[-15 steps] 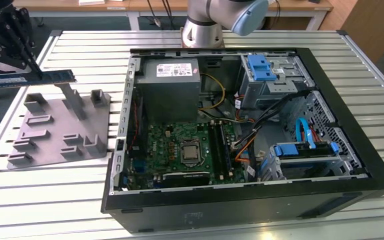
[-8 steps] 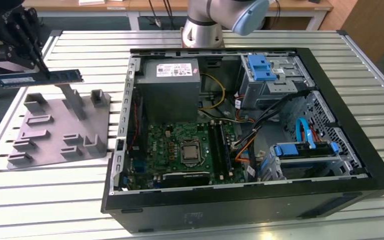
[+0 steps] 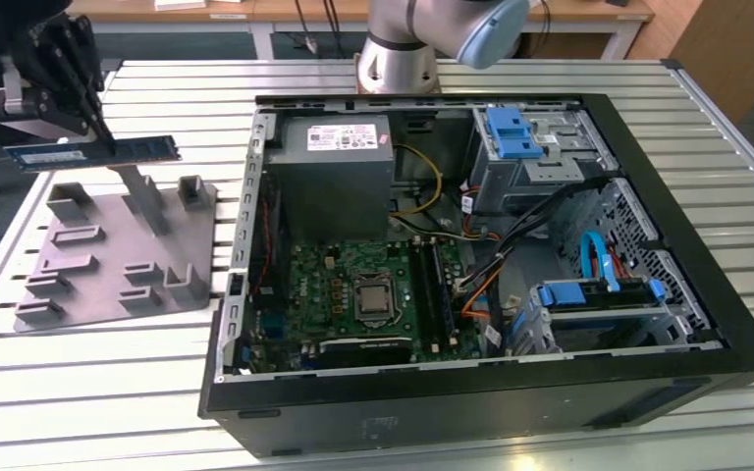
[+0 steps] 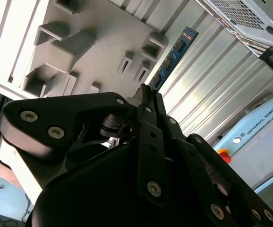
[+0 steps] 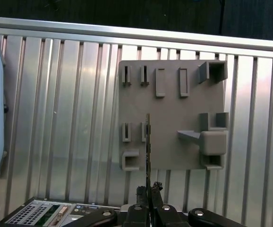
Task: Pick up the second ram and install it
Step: 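Pick up the second ram and move it above second insertion slot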
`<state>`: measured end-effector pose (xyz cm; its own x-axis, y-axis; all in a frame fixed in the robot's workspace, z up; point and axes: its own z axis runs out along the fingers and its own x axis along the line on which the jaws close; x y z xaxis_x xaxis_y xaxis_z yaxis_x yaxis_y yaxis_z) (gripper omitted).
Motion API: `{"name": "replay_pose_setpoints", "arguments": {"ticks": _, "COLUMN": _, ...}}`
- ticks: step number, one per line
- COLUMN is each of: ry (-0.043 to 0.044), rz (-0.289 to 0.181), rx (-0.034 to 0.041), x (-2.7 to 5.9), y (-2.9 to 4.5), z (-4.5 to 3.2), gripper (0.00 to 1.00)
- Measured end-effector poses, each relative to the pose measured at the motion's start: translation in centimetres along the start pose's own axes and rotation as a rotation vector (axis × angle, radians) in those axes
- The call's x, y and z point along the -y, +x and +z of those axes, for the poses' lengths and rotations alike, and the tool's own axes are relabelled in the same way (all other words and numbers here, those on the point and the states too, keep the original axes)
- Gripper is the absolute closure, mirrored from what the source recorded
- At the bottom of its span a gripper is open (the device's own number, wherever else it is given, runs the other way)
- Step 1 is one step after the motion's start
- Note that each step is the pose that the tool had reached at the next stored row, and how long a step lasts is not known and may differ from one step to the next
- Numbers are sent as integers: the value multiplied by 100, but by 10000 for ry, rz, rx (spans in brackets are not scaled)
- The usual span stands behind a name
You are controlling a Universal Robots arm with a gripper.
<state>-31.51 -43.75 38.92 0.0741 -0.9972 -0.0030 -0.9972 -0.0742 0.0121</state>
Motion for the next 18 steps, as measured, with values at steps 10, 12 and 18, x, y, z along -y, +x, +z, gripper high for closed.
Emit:
{"name": "replay_pose_setpoints", "arguments": {"ticks": 10, "ry": 0, "rz": 0, "rx": 1, "x": 175, "y": 13, "z": -2, "gripper": 86}}
{"name": "replay_pose_setpoints", "arguments": {"ticks": 12, "ry": -1, "rz": 0, "rx": 0, "x": 205, "y": 15, "z": -3, "gripper": 86}}
{"name": "replay_pose_setpoints", "arguments": {"ticks": 18, "ry": -1, "rz": 0, "rx": 0, "x": 293, "y": 22, "z": -4, "gripper": 86}}
